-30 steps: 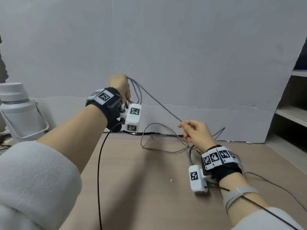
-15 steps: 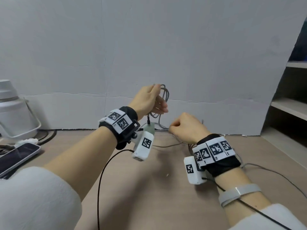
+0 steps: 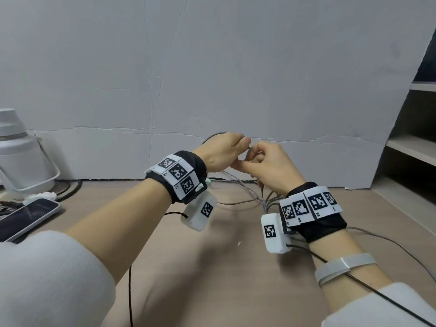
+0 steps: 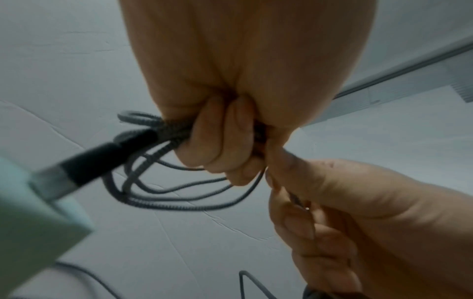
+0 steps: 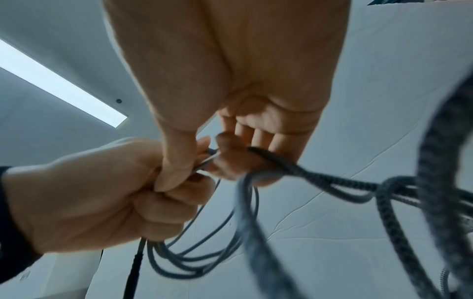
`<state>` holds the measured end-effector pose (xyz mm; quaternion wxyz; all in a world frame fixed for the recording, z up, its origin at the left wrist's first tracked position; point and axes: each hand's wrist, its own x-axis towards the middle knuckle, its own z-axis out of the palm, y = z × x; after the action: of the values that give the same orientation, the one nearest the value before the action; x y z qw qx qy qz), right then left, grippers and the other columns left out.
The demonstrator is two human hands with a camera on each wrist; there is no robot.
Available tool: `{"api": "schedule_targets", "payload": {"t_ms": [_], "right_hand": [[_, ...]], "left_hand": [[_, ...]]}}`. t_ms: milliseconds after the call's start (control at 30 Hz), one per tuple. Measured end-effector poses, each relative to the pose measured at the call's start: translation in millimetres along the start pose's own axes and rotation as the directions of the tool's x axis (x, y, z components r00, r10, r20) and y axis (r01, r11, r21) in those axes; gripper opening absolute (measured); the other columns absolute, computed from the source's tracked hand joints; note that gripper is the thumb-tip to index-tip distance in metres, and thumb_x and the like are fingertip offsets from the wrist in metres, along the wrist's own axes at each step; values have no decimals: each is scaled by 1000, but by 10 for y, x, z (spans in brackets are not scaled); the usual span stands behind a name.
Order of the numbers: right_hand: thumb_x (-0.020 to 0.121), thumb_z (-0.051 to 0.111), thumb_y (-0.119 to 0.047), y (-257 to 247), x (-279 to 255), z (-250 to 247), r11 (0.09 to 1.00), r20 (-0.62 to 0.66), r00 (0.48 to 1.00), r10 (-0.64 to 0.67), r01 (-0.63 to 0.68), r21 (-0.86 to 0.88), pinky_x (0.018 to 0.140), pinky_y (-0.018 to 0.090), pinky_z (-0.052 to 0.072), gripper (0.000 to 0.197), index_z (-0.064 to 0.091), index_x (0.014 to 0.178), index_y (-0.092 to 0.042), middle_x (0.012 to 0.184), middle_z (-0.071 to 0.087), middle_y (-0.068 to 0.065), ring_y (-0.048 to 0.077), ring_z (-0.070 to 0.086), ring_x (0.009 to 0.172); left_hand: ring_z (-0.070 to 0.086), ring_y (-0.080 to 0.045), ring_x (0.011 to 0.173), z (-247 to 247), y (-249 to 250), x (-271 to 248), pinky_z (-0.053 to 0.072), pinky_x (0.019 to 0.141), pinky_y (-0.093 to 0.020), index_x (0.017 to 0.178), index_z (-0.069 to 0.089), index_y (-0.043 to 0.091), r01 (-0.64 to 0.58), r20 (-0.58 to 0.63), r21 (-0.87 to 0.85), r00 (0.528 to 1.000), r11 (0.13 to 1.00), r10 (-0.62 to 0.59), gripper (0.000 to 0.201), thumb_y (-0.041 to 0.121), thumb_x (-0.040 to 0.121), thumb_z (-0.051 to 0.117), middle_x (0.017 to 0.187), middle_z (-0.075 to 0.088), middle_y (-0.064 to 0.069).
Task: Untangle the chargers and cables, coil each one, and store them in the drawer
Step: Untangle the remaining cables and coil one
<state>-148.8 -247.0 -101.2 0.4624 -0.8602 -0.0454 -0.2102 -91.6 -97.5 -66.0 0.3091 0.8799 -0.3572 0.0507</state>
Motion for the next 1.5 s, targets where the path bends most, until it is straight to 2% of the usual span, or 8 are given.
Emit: {"api": "schedule_targets", "payload": {"t_ms": [233,367,500,767,1033,1133,1300,1500], "right_hand": [[90,67,-4,10,-100,-111,999,323,947,-2,19,-50,74,35,53,7,67,89,-11,72,73,11,17,64,67],[95,63,-8,62,-91,-120,993,307,952,13,23,-113,64,23,44,5,66,92,-10,75,75,9,16,56,68],[96,57,-13,101,30,-126,992,112,993,-39,52,-116,68,30,50,13,65,89,-19,66,67,-2,14,63,65],[94,57,-30,427,88,-208,851,-121,987,102,-149,-503,78,39,54,32,56,63,-21,72,64,6,34,62,84],[100,59,-36,116,-13,-301,975,64,986,-155,163,-149,56,21,38,19,72,91,-26,52,50,-9,7,44,50],[100,55,-29,65,-2,-244,914,44,985,-165,170,-370,59,19,42,29,73,79,-20,53,56,-11,5,53,57],[99,51,-30,-21,-62,-51,815,-38,996,-83,47,-577,61,34,40,45,46,56,-15,58,50,2,32,52,67],[98,58,-34,-164,-115,-25,867,135,985,-112,163,-471,69,38,49,33,63,70,-17,68,61,4,30,58,75]], "left_hand": [[45,1,46,-328,34,-116,34,50,-9,71,57,22,-1,155,-23,988,1000,4,30,40,89,74,51,53,19],[53,8,46,-580,-3,-101,37,49,-2,94,69,14,-58,-169,-259,985,964,14,7,21,93,70,59,64,29],[45,5,40,-680,-86,-31,33,46,-5,82,65,10,-166,-455,-400,890,901,-38,16,15,97,66,47,54,21],[37,2,36,-906,-167,73,31,42,-14,79,62,14,-216,-641,-621,693,754,-330,20,21,97,66,40,48,16],[33,-21,45,-945,-581,144,33,51,-27,66,53,16,66,-623,-669,493,740,-607,31,29,92,62,54,37,-2],[34,-19,42,-849,-559,180,29,44,-20,76,47,13,108,-516,-733,554,671,-653,30,31,100,52,64,43,-5],[35,-10,39,-485,-58,61,26,38,-19,82,41,13,108,-294,-774,812,624,-505,29,24,109,36,61,52,-6],[73,-34,75,-131,312,-91,63,67,-42,105,46,7,83,-127,-691,964,718,-234,27,28,111,29,90,73,-22]]}}
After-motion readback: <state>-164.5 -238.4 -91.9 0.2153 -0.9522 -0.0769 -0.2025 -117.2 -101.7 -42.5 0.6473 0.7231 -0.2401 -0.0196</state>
